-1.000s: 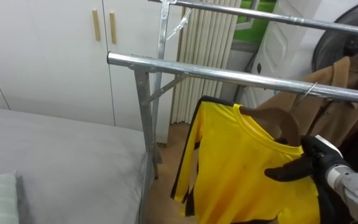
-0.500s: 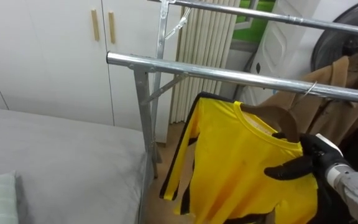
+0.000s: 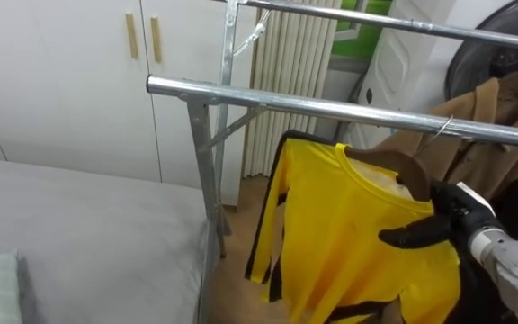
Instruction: Hang clothes
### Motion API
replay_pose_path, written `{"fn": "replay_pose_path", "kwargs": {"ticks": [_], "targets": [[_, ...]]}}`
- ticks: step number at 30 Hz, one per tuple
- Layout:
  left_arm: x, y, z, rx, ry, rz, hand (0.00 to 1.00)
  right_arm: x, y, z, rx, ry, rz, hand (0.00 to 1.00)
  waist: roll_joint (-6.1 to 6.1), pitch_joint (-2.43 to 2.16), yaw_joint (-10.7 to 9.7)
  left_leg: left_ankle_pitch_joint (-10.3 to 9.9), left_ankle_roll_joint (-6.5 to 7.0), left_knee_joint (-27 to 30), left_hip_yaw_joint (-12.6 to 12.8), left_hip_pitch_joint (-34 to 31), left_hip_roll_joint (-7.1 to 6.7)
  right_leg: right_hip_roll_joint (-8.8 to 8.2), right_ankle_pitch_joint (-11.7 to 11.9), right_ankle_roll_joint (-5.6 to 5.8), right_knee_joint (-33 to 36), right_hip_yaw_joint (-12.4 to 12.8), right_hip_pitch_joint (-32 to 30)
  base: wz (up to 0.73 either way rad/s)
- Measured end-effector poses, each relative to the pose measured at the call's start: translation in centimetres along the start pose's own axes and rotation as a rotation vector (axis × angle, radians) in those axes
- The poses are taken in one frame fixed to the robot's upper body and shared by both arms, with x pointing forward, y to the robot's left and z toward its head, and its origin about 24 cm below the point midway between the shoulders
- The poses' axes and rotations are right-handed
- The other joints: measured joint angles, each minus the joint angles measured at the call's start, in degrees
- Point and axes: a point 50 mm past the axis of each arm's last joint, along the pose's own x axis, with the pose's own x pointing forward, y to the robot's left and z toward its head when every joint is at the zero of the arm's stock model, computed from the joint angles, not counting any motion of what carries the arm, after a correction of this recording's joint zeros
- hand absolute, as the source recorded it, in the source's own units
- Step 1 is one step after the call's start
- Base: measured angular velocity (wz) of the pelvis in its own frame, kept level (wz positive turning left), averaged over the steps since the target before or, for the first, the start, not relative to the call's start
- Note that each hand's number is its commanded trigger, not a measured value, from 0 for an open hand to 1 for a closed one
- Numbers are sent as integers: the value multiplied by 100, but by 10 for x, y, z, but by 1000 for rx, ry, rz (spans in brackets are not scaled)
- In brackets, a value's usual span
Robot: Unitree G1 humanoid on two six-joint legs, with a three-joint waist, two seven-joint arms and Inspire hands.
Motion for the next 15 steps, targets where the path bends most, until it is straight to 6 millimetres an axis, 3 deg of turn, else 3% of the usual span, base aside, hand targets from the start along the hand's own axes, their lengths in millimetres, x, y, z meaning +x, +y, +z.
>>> {"fn": "replay_pose_path", "kwargs": {"ticks": [6, 11, 15], "targets": [[0, 0, -1, -6, 5, 0, 0, 0, 6, 28, 28, -126, 28, 0, 5, -3, -30, -1, 0, -1, 1, 14, 3, 2, 0, -1, 11, 2, 2, 0], [0, 1, -4, -9, 14, -3, 0, -5, 12, 63, 78, -277, 68, 0, -1, -13, -132, -1, -1, -1, 10, -17, 3, 18, 3, -1, 22, 58, -38, -1], [-1, 1, -6, -11, 17, 0, 0, -11, 16, 64, 76, -299, 85, 0, -3, -28, -137, -2, -2, 2, 46, -49, 2, 17, 8, -4, 55, 58, -89, -5]]}}
